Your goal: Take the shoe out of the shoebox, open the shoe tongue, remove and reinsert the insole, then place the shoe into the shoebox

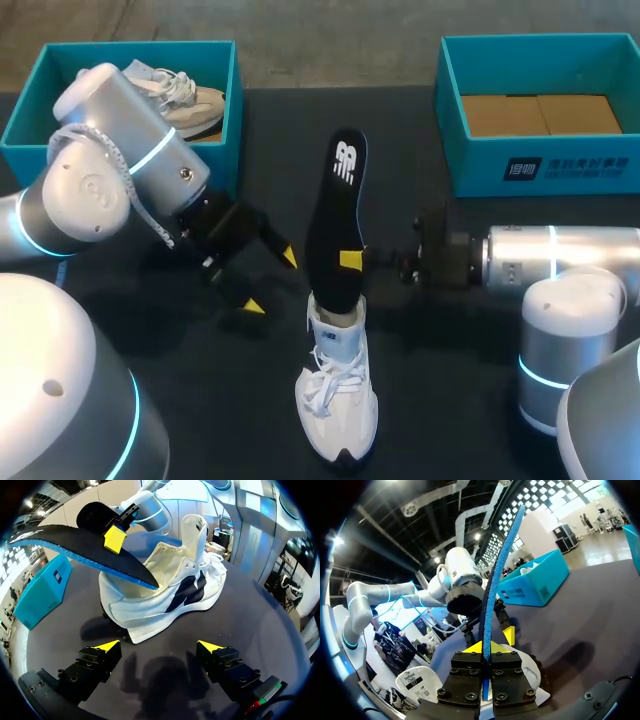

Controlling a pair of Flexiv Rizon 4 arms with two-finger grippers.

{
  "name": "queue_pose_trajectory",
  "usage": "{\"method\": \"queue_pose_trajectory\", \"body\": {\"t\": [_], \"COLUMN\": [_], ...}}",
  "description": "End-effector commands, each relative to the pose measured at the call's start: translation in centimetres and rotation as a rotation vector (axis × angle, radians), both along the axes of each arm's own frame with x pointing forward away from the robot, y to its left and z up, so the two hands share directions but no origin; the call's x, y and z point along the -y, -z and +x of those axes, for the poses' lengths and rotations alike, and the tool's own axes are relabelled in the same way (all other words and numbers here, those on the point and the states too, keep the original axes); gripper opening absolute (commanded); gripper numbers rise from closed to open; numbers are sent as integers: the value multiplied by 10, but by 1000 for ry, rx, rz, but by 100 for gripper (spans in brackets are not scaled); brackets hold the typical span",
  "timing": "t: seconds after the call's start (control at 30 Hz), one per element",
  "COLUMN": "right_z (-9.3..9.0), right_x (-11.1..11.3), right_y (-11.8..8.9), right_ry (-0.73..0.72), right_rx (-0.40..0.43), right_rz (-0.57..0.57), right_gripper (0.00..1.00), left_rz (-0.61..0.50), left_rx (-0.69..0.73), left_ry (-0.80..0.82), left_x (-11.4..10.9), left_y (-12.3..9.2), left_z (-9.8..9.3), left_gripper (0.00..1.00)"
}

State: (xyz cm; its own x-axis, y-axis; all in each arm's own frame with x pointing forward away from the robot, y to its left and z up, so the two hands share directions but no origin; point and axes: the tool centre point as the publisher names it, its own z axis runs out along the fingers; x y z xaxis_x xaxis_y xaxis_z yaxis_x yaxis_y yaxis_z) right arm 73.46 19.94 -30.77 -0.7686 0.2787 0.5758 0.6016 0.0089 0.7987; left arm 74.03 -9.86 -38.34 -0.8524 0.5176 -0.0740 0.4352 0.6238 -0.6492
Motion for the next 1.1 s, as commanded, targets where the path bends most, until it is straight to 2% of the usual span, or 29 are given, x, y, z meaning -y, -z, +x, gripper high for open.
{"method": "queue_pose_trajectory", "body": {"t": [0.03, 0.33, 0.37, 0.6, 1.1], "right_z": [-2, -2, -6, -6, -11], "right_x": [0, 0, -1, -3, -2], "right_y": [1, 1, 7, 12, 17], "right_ry": [4, 4, 3, -4, -1], "right_rx": [-1, -1, -11, -20, -22], "right_rz": [0, 0, 4, 4, 1], "right_gripper": [0, 0, 0, 0, 0], "left_rz": [4, 4, 9, 9, 9], "left_rx": [1, 1, 2, 2, 2], "left_ry": [-1, -1, 2, 1, 1], "left_x": [3, 3, 5, 5, 5], "left_y": [2, 2, 2, 2, 2], "left_z": [0, 0, 1, 1, 1], "left_gripper": [100, 100, 100, 100, 100]}}
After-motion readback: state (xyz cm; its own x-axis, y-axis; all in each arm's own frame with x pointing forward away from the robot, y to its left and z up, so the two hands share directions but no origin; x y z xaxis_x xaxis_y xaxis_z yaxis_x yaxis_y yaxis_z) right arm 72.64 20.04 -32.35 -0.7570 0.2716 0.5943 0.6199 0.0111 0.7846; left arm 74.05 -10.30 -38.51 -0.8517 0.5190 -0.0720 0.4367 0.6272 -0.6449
